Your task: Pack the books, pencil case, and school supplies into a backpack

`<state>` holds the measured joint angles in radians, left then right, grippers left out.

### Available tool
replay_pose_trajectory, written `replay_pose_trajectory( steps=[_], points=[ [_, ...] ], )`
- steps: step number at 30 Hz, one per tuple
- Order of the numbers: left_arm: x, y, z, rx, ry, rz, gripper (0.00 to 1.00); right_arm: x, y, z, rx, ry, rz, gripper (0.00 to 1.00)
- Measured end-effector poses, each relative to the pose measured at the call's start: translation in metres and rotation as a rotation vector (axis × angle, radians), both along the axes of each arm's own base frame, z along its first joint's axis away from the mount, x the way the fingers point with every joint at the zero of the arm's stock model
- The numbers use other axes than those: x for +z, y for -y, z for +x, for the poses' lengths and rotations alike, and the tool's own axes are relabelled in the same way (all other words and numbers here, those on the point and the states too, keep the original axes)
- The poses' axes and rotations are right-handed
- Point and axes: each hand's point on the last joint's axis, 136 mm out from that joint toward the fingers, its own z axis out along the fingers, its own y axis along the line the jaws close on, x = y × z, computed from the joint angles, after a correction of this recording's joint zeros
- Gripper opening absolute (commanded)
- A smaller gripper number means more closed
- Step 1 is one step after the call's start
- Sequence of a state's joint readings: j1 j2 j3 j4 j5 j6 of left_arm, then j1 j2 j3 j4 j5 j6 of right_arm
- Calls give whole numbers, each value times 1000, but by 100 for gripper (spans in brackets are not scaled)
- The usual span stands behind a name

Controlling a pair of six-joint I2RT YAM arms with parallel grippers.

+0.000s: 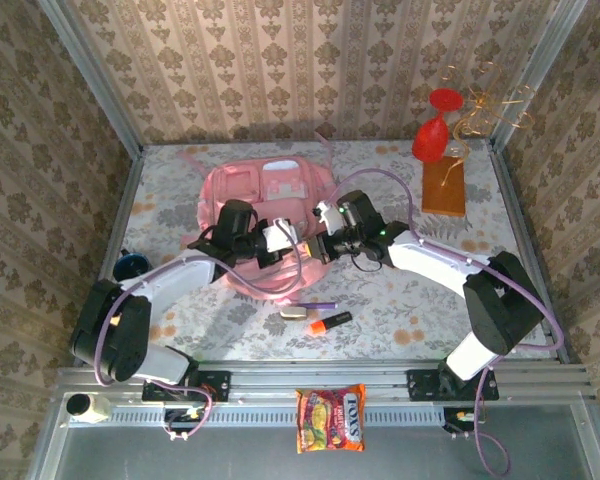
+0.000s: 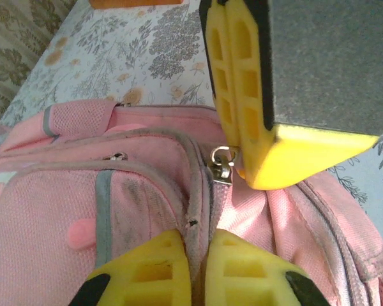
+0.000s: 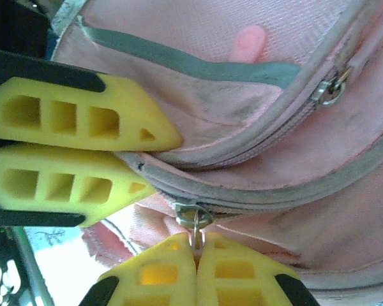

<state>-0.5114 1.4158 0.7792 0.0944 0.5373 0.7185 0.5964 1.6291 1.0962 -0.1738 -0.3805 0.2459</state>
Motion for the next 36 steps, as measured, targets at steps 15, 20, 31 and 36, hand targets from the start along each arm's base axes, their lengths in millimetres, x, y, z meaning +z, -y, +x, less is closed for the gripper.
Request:
replay_pose_trajectory(
  steps=[15, 20, 31, 36],
  points=[
    [6, -22, 6, 27, 50, -66, 0, -8, 21, 41, -157, -18, -150, 0],
    [11, -23, 2, 2, 62, -90, 0, -8, 29, 52, -185, -22, -166, 0],
    [18, -24, -3, -49, 85, -120, 0, -23, 40, 96, -203, -83, -132, 0],
    [20, -25, -3, -61, 94, -122, 0, -28, 42, 107, -221, -118, -113, 0]
  ],
)
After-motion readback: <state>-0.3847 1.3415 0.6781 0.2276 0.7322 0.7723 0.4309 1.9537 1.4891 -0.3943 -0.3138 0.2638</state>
